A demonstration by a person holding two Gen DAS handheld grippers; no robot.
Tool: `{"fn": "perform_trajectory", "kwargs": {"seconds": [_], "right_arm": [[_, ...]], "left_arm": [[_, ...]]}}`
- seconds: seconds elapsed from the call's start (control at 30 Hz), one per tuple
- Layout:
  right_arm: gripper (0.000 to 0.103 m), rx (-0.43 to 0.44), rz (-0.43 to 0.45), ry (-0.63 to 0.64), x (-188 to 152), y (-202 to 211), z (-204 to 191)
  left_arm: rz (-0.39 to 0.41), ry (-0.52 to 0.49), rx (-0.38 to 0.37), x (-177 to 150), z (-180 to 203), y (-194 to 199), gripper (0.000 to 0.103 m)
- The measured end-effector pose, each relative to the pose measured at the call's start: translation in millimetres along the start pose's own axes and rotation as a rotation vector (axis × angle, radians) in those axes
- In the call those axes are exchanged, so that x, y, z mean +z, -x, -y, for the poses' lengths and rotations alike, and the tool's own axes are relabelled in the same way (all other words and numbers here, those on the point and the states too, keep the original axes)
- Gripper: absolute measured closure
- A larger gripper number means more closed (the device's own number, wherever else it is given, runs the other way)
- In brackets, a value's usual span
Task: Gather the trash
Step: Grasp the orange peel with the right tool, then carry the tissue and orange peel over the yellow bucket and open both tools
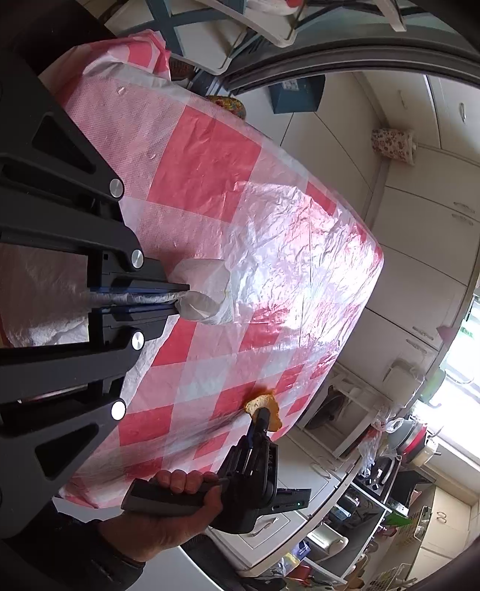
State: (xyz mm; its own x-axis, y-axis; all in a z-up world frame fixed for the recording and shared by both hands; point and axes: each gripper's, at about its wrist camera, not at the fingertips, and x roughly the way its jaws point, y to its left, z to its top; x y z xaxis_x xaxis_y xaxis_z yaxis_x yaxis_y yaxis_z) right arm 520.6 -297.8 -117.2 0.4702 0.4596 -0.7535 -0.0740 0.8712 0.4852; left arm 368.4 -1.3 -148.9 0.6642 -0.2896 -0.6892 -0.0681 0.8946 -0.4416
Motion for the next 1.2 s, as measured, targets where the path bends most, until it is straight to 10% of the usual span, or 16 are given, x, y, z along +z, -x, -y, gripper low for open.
{"fn": "perform_trajectory", "kwargs": {"seconds": [0.27, 0.53, 1.0, 1.2], "right_arm": [[0.097, 0.079, 0.048, 0.114, -37.6, 72.5, -32.5], [0.097, 0.103, 0.022, 0.236, -152.4, 129.1, -60.3], [0.096, -0.131, -0.147, 0.369, -287.6, 123.3, -47.1], [0.063, -0.245, -0.228, 0.361, -290.8, 99.5, -30.4]], "left_arm": [[0.009, 0.000, -0.028, -7.7, 4.0, 14.0, 0.098], [0.005, -0.025, -0.064, -35.6, 14.8, 51.0, 0.098], [-0.143, -0.184, -0.151, -133.5, 79.4, 78.3, 0.098], [-0.285, -0.242, -0.118, -159.2, 92.8, 36.4, 0.096]]}}
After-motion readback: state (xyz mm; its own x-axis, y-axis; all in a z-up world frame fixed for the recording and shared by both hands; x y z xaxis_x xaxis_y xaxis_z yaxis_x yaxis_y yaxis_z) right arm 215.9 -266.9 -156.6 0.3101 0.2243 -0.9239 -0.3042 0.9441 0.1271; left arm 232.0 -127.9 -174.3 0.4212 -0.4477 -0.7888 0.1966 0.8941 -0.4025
